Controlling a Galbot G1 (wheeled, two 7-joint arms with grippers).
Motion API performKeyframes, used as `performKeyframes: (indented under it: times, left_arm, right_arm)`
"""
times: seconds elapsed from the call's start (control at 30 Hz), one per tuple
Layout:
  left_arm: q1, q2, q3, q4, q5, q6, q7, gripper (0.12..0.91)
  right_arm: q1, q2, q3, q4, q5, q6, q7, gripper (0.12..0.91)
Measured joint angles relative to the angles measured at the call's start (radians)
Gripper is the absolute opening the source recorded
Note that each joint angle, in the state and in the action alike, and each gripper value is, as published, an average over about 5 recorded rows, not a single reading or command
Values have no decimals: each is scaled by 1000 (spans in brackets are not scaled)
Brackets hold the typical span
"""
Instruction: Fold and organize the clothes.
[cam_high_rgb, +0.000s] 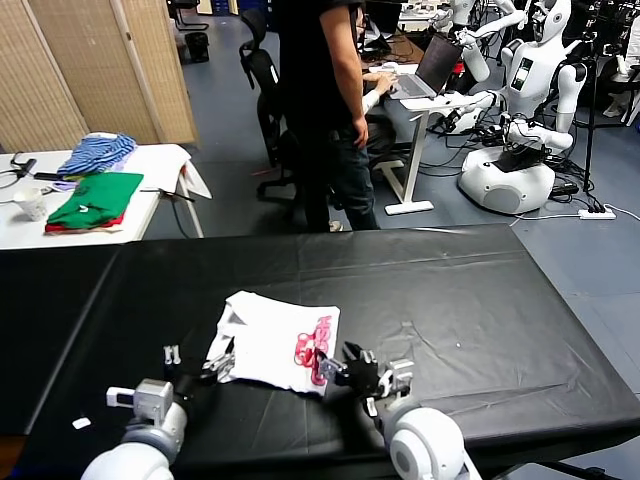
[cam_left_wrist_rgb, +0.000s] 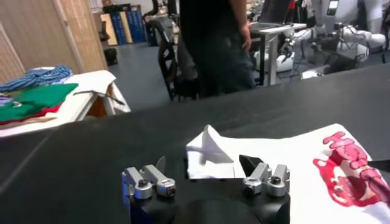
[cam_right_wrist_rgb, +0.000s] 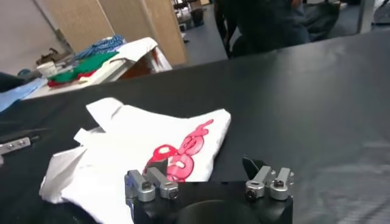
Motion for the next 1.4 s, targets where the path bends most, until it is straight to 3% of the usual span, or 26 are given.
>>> performKeyframes:
  times: [0.17,0.27,0.4,0.53,0.87,1.2,1.3,1.4]
  left_arm:
    - [2,-1,-1,0,3,0,-1,907]
    - [2,-1,-2,-1,3,0,-1,907]
    - [-1,-4,-2,0,2,1,-2,907]
    - [-2,-11,-1,-1,2,2,-2,907]
    - [30,-41,-2,-29,8,3,0,907]
    - [56,-69,-9,-56,18,-14,3,907]
    - [61,-72,-15,-61,19,-26,10,907]
    - [69,-77,-26,-64,21,-60,20,907]
  right_arm:
    - [7,0,-9,-9,0,-1,0,673]
    - [10,-1,-8,-13,1,-1,0,530]
    - [10,-3,0,-11,1,-2,1,282]
    - [12,-10,17,-4,-11,-6,3,160]
    - [18,-30,72,-17,-128,-7,7,148]
    - [8,-30,96,-20,-148,12,6,157]
    - [1,-29,101,-10,-168,22,-1,245]
    - [-12,-35,112,6,-204,34,-14,423]
